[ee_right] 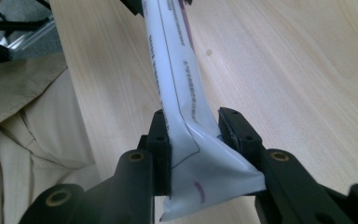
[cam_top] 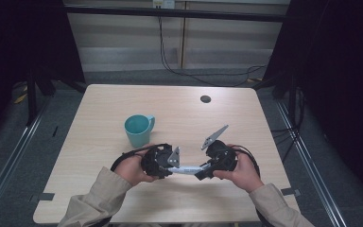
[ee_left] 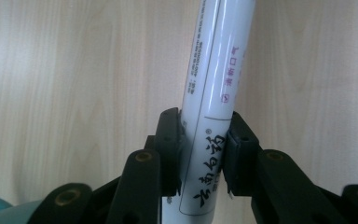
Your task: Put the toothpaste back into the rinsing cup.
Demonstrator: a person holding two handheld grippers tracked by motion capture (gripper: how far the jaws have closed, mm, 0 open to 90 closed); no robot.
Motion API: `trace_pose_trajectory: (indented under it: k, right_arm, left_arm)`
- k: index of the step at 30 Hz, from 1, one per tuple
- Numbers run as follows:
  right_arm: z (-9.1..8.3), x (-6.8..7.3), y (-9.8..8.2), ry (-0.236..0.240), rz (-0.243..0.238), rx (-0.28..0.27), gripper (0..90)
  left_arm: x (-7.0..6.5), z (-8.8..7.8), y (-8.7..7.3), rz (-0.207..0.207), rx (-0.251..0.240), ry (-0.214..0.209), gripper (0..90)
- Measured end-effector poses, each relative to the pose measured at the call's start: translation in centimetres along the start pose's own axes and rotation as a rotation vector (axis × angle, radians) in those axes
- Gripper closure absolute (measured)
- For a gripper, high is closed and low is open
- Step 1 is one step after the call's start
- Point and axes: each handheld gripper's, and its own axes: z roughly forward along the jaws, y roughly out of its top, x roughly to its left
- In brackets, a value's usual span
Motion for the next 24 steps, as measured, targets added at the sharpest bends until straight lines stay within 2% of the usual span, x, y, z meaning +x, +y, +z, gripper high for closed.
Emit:
trace_pose_trajectory:
  k: [4, 6, 8, 11, 13, 16, 17, 24]
  right_arm:
    - [-0.2, 0.1, 0.1, 0.0, -0.003, -0.007, 67.6]
    - [-0.3, 0.1, 0.2, -0.013, -0.008, -0.003, 67.9]
    - [-0.4, 0.0, 0.2, -0.016, -0.008, -0.012, 68.1]
    - [-0.6, -0.1, 0.2, -0.01, -0.006, -0.029, 68.4]
    - [-0.8, 0.1, 0.3, -0.014, -0.004, -0.047, 68.6]
    - [-1.3, 0.1, 0.5, -0.016, -0.008, -0.068, 68.7]
    - [-1.4, 0.0, 0.6, -0.015, -0.006, -0.074, 68.7]
    - [-2.2, 0.3, 1.0, -0.021, -0.017, -0.097, 68.8]
  left_arm:
    - [0.0, 0.2, 0.0, -0.02, 0.007, -0.002, 67.7]
    - [0.1, 0.1, 0.1, -0.026, 0.01, 0.023, 59.3]
    - [0.3, -0.2, 0.2, -0.046, -0.019, 0.018, 53.3]
    - [0.2, -0.4, 0.6, -0.057, -0.034, 0.016, 48.3]
    - [0.3, -0.5, 1.0, -0.039, -0.024, 0.021, 46.6]
    - [0.3, -0.7, 1.4, -0.055, -0.046, 0.025, 43.9]
    - [0.3, -0.8, 1.5, -0.045, -0.052, 0.023, 44.3]
    - [0.3, -1.1, 2.5, -0.039, -0.08, 0.033, 47.0]
